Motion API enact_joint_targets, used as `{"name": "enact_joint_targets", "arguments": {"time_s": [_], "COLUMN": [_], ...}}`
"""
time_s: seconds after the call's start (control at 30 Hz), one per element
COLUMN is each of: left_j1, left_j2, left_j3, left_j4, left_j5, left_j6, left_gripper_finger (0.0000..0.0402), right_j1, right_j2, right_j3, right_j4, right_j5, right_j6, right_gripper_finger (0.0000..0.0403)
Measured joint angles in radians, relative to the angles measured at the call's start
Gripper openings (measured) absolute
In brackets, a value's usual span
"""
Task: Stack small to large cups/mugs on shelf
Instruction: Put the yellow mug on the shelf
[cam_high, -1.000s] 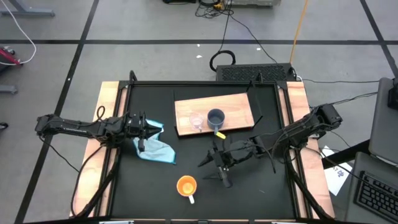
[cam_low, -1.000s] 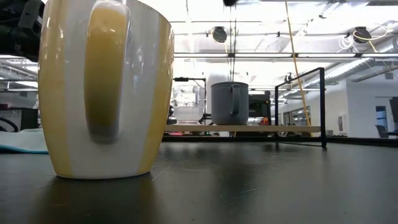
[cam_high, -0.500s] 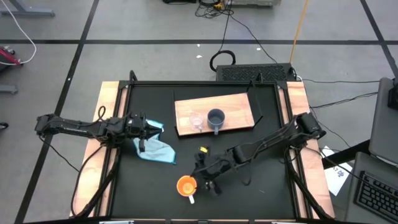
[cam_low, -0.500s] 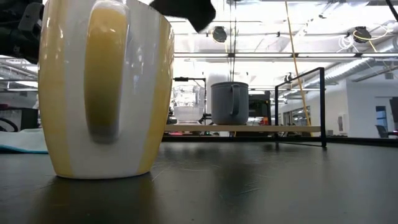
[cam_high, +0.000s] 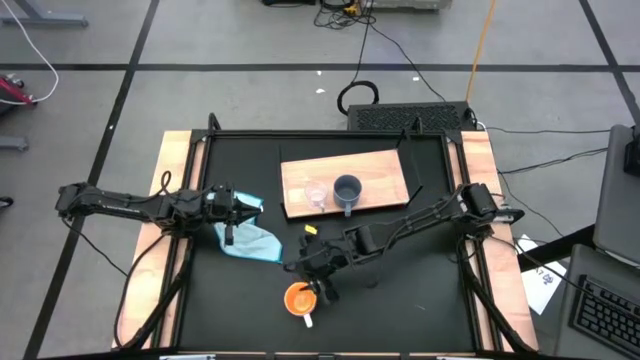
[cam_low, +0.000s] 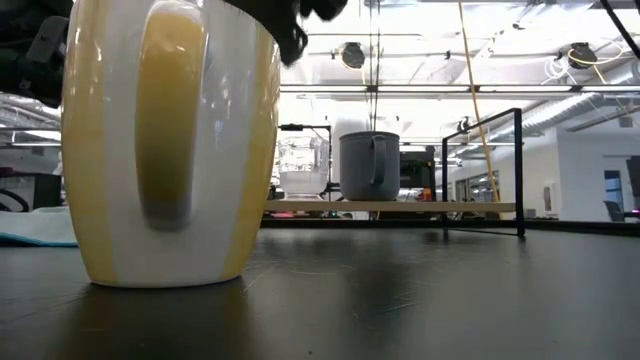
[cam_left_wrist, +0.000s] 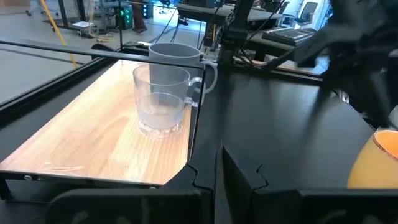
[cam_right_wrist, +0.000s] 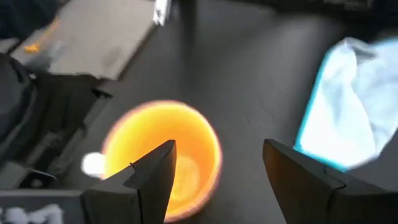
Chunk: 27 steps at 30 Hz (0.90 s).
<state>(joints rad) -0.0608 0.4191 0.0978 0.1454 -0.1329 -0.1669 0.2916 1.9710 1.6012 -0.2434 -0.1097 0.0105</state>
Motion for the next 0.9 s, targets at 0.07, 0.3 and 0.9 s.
{"name": "enact_joint_targets", "arguments": {"time_s": [0.07, 0.3, 0.9], "left_j1": [0.000, 0.000, 0.000], "left_j2": [0.000, 0.000, 0.000], "left_j3": [0.000, 0.000, 0.000], "left_j4": [0.000, -0.001, -0.023], "left_j5": [0.000, 0.001, 0.002], "left_j6": [0.001, 0.001, 0.008], "left_gripper_finger": [0.0024, 0.0024, 0.0024], "right_j1": [-0.011, -0.022, -0.022], "right_j2": [0.012, 0.025, 0.097], "right_j3": [0.000, -0.001, -0.002], "right_j4": [-0.006, 0.008, 0.066], "right_j5": [-0.002, -0.027, -0.079], "right_j6": [0.000, -0.004, 0.008], "right_gripper_finger": [0.0231, 0.0231, 0.0231]}}
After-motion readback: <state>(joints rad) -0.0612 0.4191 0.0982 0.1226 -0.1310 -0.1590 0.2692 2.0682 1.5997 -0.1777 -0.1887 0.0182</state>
